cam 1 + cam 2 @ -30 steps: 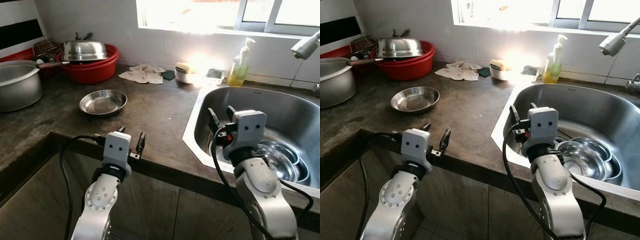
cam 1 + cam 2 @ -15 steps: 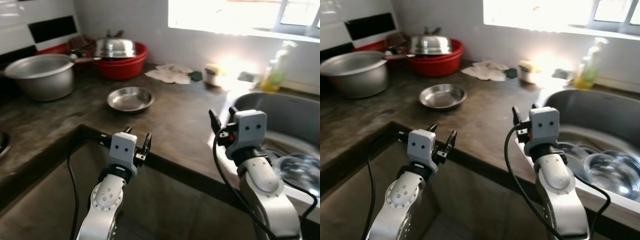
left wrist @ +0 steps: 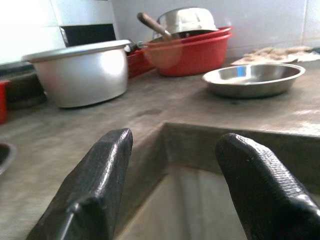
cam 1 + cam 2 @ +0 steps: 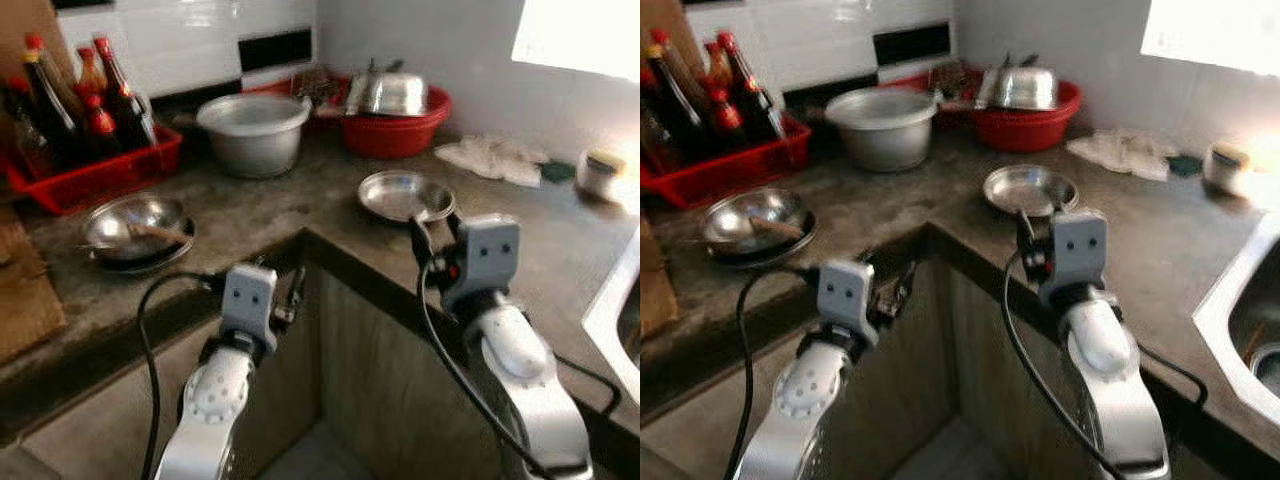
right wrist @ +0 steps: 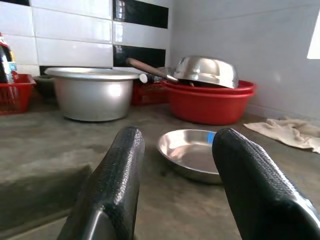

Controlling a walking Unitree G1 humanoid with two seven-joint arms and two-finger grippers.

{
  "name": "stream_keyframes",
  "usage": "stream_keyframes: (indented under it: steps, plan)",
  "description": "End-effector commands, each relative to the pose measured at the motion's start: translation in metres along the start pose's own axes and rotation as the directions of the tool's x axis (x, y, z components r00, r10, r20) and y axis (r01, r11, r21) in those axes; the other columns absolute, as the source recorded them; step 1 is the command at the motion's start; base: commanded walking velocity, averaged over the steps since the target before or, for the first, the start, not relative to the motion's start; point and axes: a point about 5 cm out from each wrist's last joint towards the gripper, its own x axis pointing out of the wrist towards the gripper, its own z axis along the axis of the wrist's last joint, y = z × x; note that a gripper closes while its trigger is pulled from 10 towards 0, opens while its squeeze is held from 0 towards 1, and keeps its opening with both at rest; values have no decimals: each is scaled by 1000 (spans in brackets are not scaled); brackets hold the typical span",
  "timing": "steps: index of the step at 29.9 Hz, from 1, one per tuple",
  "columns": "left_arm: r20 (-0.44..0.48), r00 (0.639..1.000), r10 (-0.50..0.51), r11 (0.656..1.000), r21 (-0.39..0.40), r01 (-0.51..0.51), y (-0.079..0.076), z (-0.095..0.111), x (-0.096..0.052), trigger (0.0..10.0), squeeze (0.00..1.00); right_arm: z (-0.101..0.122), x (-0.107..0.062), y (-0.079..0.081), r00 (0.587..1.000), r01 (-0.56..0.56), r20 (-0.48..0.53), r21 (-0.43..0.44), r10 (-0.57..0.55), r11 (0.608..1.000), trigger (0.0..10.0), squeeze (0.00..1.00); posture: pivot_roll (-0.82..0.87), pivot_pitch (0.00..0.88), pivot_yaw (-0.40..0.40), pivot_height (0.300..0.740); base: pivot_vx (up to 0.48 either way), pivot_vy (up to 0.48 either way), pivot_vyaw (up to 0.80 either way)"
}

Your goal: Kitchen organization

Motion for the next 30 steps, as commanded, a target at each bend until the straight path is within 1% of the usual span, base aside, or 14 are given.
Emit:
stream_keyframes:
  steps: [1, 14, 16, 18, 22, 23, 25, 27, 29, 30]
  plan:
    - [3, 1000, -22, 1000, -1, 22, -6, 1, 1, 10000, 0, 2, 1, -5, 1000, 17, -3, -3, -17, 1000, 10000, 0, 100, 0, -22, 740, 341, 0, 0]
    - [-1, 1000, -32, 999, -10, 32, -9, 0, 1, 10000, 0, 1, 8, 0, 1000, -15, -17, -5, 15, 1000, 10000, 0, 102, 0, -31, 740, 376, 0, 0]
    - [-15, 1000, -22, 999, -26, 21, -9, -1, 0, 10000, 0, 2, 10, 0, 1000, -19, -13, -5, 19, 1000, 10000, 0, 102, 0, -30, 740, 309, 0, 0]
    - [-33, 999, -28, 999, -28, 27, -10, -3, 0, 10000, 0, 2, 10, 0, 1000, -20, -14, -9, 20, 1000, 10000, 0, 102, 0, -32, 740, 0, 0, 0]
    - [-25, 999, -26, 999, -32, 25, -10, -3, 0, 10000, 0, 1, 15, -1, 999, -31, -38, -20, 30, 999, 10000, 0, 101, 0, -31, 740, 0, 0, 0]
    - [-27, 999, -32, 999, -36, 31, -11, -4, -1, 10000, 0, -1, 18, -2, 997, -20, -69, -8, 20, 1000, 10000, 0, 104, 0, -34, 740, 0, 0, 0]
    - [-35, 999, -35, 999, -36, 34, -13, -5, -1, 10000, 0, -3, 22, -4, 995, -16, -98, -9, 15, 1000, 10000, 0, 102, 0, -33, 740, 0, 0, 0]
    - [-45, 998, -49, 998, -43, 47, -15, -6, -3, 10000, 0, -11, 27, -6, 984, -16, -178, 15, 18, 1000, 10000, 0, 103, 0, -34, 740, 0, 0, 0]
    - [-60, 996, -71, 996, -51, 68, -18, -9, -5, 10000, 0, -15, 31, -6, 975, -18, -222, 25, 23, 1000, 10000, 0, 102, 3, -35, 740, 0, 0, 0]
    - [-84, 991, -100, 994, -53, 96, -23, -13, -8, 10000, 0, -17, 38, -6, 968, -21, -249, 55, 34, 998, 10000, 114, 101, 2, -40, 740, 0, 0, 0]
